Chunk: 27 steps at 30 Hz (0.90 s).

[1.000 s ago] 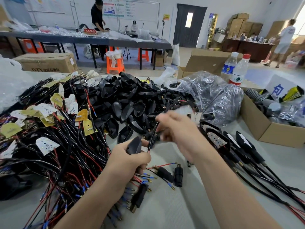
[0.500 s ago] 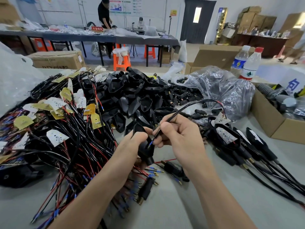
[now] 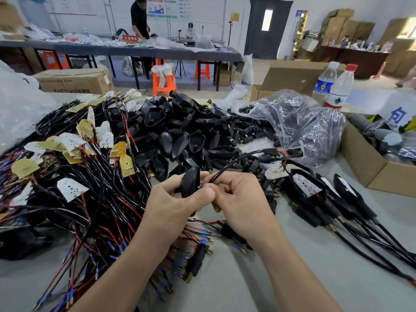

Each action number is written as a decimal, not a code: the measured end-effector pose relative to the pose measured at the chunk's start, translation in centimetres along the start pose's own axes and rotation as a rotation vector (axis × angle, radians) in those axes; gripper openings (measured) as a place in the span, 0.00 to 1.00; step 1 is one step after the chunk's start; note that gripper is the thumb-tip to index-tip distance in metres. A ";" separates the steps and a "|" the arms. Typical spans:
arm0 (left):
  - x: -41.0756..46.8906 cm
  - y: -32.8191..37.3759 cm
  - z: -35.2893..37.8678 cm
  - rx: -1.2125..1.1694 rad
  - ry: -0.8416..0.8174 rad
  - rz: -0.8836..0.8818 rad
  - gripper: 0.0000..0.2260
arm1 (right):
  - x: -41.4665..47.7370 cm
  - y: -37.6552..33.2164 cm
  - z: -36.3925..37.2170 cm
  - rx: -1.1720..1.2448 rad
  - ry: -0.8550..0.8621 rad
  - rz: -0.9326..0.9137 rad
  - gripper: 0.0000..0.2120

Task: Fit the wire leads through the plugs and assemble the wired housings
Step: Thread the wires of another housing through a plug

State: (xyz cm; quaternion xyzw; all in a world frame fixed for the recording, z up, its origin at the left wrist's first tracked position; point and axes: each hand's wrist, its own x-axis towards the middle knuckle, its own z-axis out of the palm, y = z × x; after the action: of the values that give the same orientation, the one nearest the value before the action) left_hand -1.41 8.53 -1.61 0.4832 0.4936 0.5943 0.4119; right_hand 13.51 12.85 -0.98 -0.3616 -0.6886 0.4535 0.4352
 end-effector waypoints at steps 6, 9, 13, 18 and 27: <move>-0.3 0.0 0.0 0.047 -0.031 0.025 0.19 | -0.6 -0.5 -0.1 -0.141 -0.018 0.033 0.06; -0.4 -0.2 0.1 0.030 -0.051 0.048 0.16 | -0.9 -0.5 0.1 -0.242 0.033 0.052 0.06; 0.0 -0.7 0.0 -0.186 -0.129 -0.052 0.23 | -0.9 -0.5 0.5 -0.245 0.214 0.045 0.04; 0.4 -0.5 -0.1 -0.384 -0.079 -0.179 0.20 | -0.7 -0.2 0.2 -0.188 0.134 0.090 0.09; 0.5 -0.2 -1.0 -0.040 -0.383 -0.219 0.23 | -0.3 0.5 -0.6 -0.222 0.136 0.106 0.16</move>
State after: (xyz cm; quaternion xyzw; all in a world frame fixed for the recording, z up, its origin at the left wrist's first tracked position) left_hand -2.49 8.87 -1.72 0.5226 0.4439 0.4530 0.5698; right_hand 14.26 12.92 -1.40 -0.4733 -0.6834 0.3714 0.4136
